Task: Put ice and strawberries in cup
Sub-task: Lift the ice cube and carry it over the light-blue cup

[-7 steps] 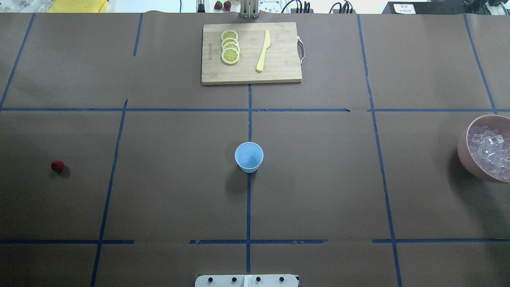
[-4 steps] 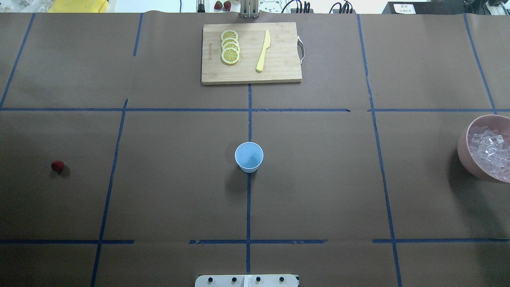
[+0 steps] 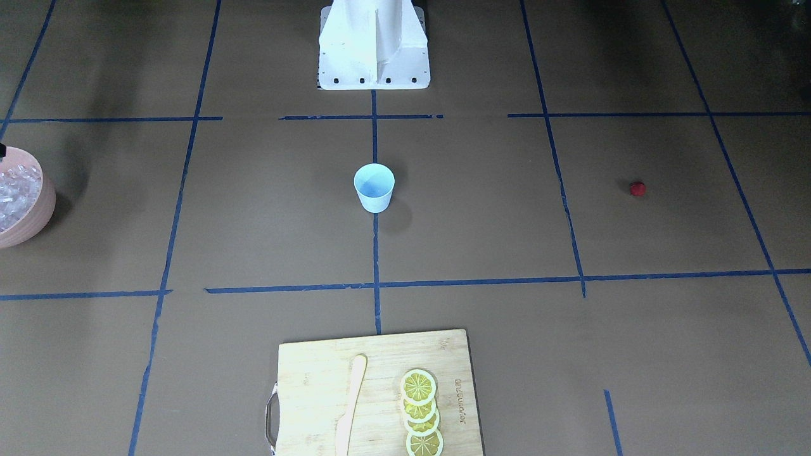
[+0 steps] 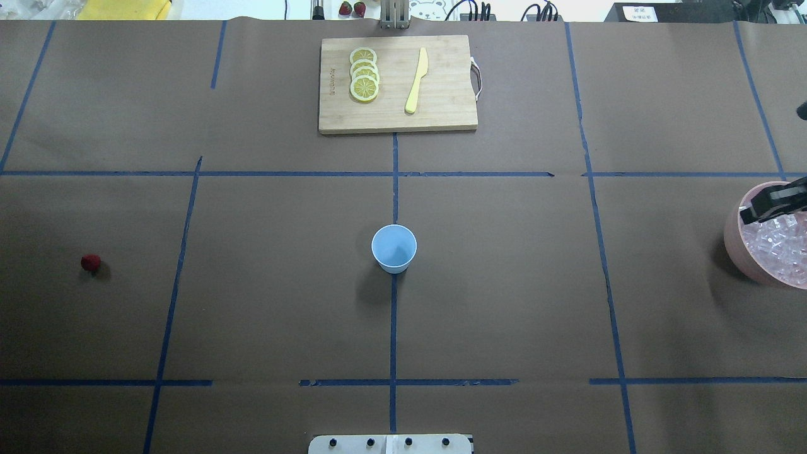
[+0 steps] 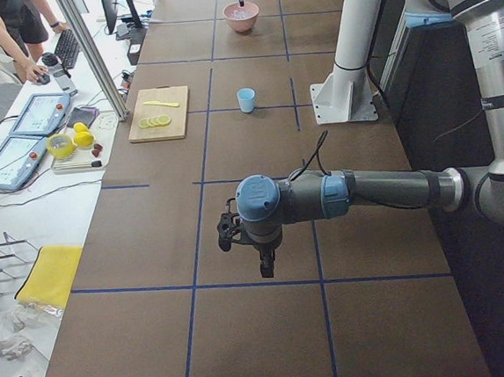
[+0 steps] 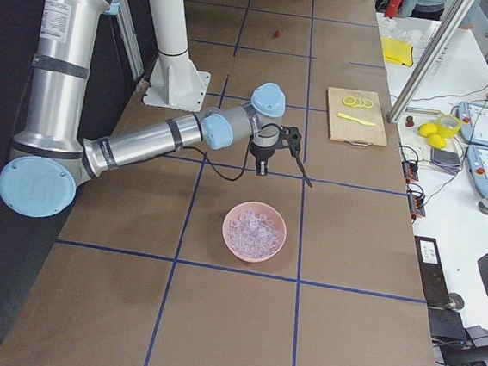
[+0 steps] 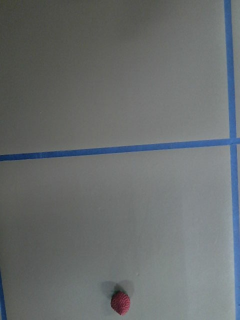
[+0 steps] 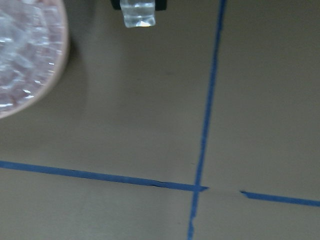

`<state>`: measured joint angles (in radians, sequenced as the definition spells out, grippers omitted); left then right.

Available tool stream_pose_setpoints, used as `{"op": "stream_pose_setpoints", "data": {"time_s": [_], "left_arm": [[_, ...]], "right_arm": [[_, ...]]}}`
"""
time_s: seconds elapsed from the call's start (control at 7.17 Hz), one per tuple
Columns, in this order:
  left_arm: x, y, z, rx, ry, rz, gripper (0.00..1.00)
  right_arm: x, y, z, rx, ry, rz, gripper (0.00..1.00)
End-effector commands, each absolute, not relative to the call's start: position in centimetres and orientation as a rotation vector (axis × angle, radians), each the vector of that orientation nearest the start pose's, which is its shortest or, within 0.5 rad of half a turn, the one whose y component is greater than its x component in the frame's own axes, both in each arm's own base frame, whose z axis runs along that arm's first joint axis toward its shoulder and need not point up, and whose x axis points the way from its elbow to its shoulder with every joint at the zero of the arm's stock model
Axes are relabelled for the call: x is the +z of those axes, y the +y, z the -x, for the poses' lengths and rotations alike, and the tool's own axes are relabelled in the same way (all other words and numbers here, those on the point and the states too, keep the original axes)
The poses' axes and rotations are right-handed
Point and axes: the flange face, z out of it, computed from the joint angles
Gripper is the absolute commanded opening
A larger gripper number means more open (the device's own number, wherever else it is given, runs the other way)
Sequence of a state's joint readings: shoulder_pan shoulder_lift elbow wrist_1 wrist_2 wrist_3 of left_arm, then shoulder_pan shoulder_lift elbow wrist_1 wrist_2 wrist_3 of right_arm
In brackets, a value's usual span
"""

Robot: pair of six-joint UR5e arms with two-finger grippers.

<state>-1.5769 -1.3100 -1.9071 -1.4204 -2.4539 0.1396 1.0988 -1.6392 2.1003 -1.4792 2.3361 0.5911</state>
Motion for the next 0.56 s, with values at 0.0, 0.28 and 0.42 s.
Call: {"op": "stream_pose_setpoints", "data": {"time_s": [0.0, 0.28, 0.42], "left_arm": [[61.3, -37.6, 5.9, 0.093, 0.886, 0.003, 1.0], [61.3, -37.6, 5.9, 0.093, 0.886, 0.003, 1.0], [61.3, -37.6, 5.9, 0.093, 0.886, 0.003, 1.0]], "right_arm": [[31.1, -42.6, 25.5, 0.02, -1.002, -0.014, 0.01], [24.2, -40.1, 37.5, 0.091, -1.015, 0.007, 0.01], [20.4, -40.6, 43.9, 0.16, -1.018, 0.008, 0.01]]}}
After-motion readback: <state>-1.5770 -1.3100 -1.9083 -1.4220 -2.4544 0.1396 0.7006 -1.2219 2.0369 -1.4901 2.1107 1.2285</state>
